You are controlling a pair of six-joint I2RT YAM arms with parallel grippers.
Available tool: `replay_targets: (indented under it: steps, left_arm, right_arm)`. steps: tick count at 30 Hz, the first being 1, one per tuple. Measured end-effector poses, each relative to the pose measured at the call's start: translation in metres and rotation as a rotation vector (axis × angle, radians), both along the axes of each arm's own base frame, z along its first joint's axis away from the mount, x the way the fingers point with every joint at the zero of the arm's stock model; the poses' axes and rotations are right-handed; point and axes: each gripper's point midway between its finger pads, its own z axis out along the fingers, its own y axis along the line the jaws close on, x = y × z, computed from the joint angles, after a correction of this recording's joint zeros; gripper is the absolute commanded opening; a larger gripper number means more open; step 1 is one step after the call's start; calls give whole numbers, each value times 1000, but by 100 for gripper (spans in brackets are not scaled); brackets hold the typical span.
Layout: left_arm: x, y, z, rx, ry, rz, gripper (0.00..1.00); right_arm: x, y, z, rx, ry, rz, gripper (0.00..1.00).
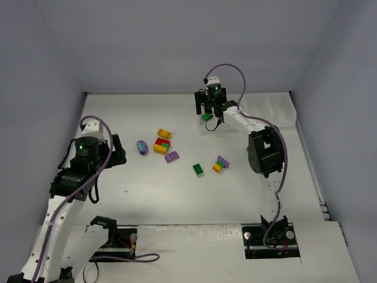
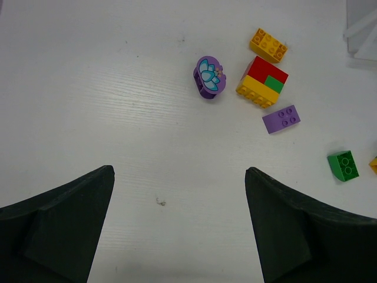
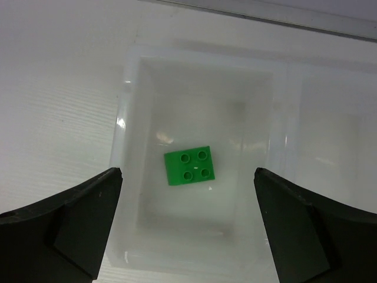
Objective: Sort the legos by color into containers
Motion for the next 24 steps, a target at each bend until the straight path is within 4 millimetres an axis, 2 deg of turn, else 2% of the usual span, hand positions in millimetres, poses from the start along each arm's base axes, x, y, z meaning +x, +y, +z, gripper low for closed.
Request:
replay_targets:
  steps: [4, 7, 11, 15, 19, 21, 24]
  left_arm:
    - [0, 0, 0, 0, 0, 0, 86]
    - [-1, 0, 0, 0, 2, 0, 86]
    - [0, 0, -1, 1, 7, 0, 86]
    - [4, -1, -5, 4, 21, -1, 86]
    - [10, -3, -9, 5, 38, -3, 86]
    - [12, -3, -12, 6, 46, -4, 86]
    - [16, -6, -14, -1, 55, -7, 86]
  right_arm:
    - [1, 1, 13, 6, -26, 6, 93]
    - [-16, 0, 23, 12, -22, 23, 93]
    - [-60, 6, 41, 18, -17, 70, 94]
    - [-113, 31, 61, 36, -37, 157, 99]
    - [-179, 46, 47, 34, 15, 241, 99]
    - [-202, 49, 31, 29, 56, 260, 99]
    - [-225, 41, 0, 9, 132, 256, 95]
